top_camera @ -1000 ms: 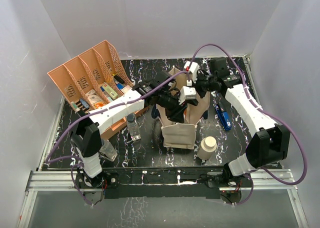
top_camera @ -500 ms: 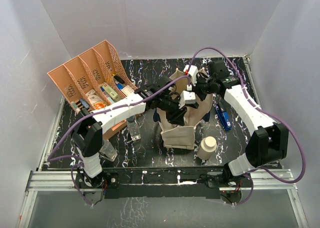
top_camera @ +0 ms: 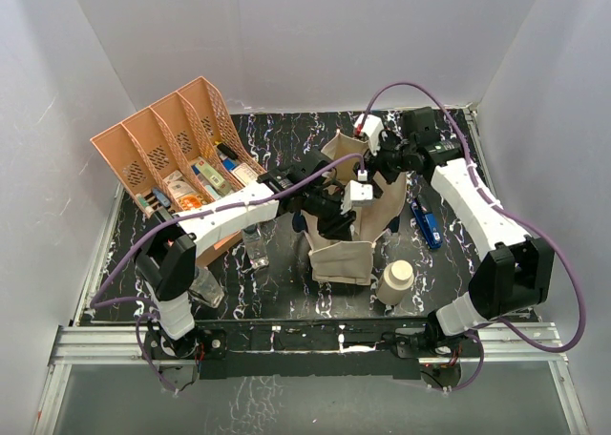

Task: Place the personal care products into the canvas bag
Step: Adjust the care product in the canvas bag.

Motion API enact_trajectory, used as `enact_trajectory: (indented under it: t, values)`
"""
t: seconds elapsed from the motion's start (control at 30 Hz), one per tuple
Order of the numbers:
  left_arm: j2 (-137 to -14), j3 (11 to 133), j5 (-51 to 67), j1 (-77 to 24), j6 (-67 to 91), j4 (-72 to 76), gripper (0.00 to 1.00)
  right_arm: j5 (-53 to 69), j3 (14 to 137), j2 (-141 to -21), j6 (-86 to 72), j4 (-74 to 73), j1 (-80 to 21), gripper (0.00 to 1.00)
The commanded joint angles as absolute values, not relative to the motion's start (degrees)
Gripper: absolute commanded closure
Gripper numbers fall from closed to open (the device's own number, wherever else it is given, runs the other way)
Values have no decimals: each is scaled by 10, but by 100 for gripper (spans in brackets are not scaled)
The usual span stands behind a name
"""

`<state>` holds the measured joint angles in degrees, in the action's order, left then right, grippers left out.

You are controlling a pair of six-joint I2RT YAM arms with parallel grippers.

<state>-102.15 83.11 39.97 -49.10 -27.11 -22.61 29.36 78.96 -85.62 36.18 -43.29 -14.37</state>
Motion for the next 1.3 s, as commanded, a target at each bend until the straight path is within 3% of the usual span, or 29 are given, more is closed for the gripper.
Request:
enact_trajectory:
  t: [0.0, 0.33, 0.67, 1.27]
  values:
    - [-1011, 807, 402, -500, -308, -269, 96, 265, 837, -836, 371, -434, -127, 3]
    - [-1020, 837, 449, -522, -343, -369, 72, 266, 837, -834, 371, -439, -125, 3]
    - [-1016, 902, 434, -522, -298, -413, 36, 270, 832, -828, 369, -442, -125, 3]
    - [-978, 1016, 359, -522, -318, -469, 18, 348, 810, -831, 374, -468, -130, 5]
